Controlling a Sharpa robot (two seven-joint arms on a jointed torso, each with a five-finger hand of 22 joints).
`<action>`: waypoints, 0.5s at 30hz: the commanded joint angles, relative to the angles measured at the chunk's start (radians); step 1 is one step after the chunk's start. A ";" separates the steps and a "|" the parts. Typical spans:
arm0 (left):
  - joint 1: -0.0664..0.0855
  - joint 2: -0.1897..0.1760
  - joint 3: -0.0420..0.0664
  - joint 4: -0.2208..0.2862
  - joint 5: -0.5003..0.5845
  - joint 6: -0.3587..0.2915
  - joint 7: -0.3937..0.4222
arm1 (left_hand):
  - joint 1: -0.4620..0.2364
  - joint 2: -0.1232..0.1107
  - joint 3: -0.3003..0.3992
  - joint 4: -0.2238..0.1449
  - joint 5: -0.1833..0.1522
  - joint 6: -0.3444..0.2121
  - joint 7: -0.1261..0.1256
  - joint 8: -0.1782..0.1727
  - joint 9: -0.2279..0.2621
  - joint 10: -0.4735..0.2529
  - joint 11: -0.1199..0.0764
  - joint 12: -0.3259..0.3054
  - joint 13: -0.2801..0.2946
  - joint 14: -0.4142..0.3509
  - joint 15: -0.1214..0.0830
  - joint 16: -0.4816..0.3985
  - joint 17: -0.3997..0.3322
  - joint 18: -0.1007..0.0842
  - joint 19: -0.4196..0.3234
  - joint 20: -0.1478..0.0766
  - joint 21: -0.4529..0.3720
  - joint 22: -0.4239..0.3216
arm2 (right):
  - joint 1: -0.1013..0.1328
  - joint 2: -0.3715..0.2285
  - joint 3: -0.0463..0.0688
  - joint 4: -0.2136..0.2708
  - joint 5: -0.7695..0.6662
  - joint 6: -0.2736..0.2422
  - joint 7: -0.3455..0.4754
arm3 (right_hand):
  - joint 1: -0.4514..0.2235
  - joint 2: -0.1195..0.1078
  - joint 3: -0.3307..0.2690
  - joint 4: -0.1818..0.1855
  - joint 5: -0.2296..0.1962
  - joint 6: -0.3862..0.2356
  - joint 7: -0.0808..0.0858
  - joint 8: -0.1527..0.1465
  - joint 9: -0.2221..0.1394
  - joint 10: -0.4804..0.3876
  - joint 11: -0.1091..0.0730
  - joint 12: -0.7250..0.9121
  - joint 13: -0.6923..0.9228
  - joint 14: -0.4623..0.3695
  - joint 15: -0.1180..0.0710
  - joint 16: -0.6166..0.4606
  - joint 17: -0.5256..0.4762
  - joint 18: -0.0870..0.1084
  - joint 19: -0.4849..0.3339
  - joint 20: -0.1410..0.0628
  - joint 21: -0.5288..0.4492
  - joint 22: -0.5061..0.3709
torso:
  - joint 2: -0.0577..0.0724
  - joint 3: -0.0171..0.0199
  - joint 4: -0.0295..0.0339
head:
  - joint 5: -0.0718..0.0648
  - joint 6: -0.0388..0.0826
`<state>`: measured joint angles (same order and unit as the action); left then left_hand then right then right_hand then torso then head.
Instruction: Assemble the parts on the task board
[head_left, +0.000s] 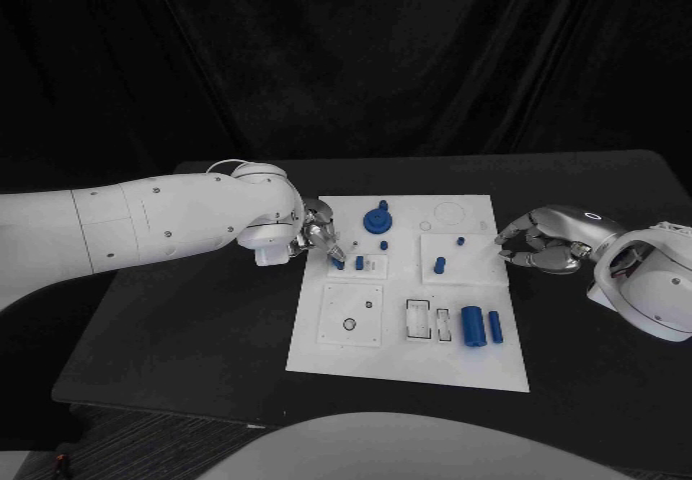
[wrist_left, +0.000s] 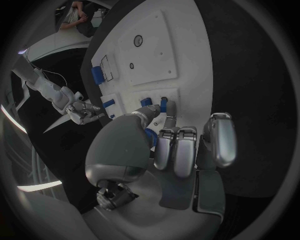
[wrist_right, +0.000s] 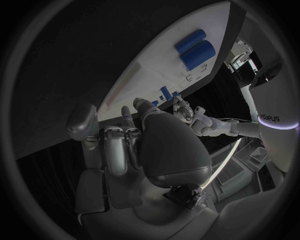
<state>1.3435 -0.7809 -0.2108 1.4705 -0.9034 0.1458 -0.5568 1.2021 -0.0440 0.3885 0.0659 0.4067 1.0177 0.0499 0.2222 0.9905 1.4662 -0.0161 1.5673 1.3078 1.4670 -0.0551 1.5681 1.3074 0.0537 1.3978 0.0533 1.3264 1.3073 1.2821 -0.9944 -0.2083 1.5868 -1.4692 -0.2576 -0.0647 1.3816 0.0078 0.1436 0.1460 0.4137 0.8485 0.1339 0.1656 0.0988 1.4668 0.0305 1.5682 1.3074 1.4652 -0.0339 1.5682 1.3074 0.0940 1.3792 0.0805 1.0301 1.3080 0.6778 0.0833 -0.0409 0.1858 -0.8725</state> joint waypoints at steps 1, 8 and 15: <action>-0.005 -0.001 -0.002 0.005 -0.004 0.005 0.004 | -0.004 0.007 0.015 -0.009 0.004 0.000 -0.005 0.006 0.000 0.095 -0.003 -0.006 0.254 0.104 -0.004 0.003 0.263 0.010 -0.003 0.000 -0.001 0.179 | -0.003 -0.001 0.001 0.001 -0.001 -0.002 -0.002 | 0.001 -0.009 0.006 0.003 0.004 0.006 -0.001 -0.004 -0.001 0.104 0.008 0.003 0.263 0.105 0.007 0.001 0.262 0.010 -0.004 0.000 -0.007 0.124 | 0.000 0.0003 -0.0001 | 0.000 0.000; -0.005 -0.004 -0.002 0.011 -0.004 0.008 0.001 | -0.004 0.008 0.016 -0.009 0.004 0.001 -0.005 0.006 0.000 0.095 -0.003 -0.006 0.254 0.104 -0.004 0.003 0.263 0.010 -0.003 0.000 -0.001 0.179 | -0.004 0.000 0.001 0.001 -0.001 -0.001 -0.003 | 0.001 -0.009 0.006 0.003 0.004 0.006 -0.001 -0.004 -0.001 0.104 0.008 0.003 0.263 0.105 0.007 0.001 0.262 0.010 -0.004 0.000 -0.007 0.124 | 0.000 0.0006 -0.0006 | 0.002 0.000; -0.006 -0.004 -0.002 0.012 -0.004 0.009 0.000 | -0.004 0.008 0.016 -0.009 0.004 0.001 -0.005 0.006 0.000 0.095 -0.003 -0.006 0.254 0.104 -0.004 0.003 0.263 0.010 -0.003 0.000 -0.001 0.179 | -0.004 0.000 0.001 0.000 -0.001 -0.001 -0.004 | 0.001 -0.009 0.006 0.003 0.004 0.006 -0.001 -0.004 -0.001 0.104 0.008 0.003 0.263 0.105 0.007 0.001 0.262 0.010 -0.004 0.000 -0.007 0.124 | -0.001 0.0007 -0.0002 | 0.002 0.000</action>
<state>1.3406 -0.7848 -0.2118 1.4797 -0.9059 0.1459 -0.5597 1.2020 -0.0441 0.3912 0.0633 0.4036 1.0145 0.0507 0.2246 0.9897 1.4662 -0.0161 1.5673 1.3078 1.4670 -0.0552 1.5681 1.3073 0.0536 1.3978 0.0534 1.3264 1.3073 1.2806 -0.9940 -0.2083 1.5863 -1.4692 -0.2573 -0.0648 1.3816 0.0078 0.1435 0.1461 0.4137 0.8485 0.1339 0.1656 0.0989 1.4668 0.0305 1.5682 1.3073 1.4652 -0.0339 1.5682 1.3074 0.0941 1.3792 0.0805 1.0300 1.3078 0.6774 0.0837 -0.0411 0.1880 -0.8725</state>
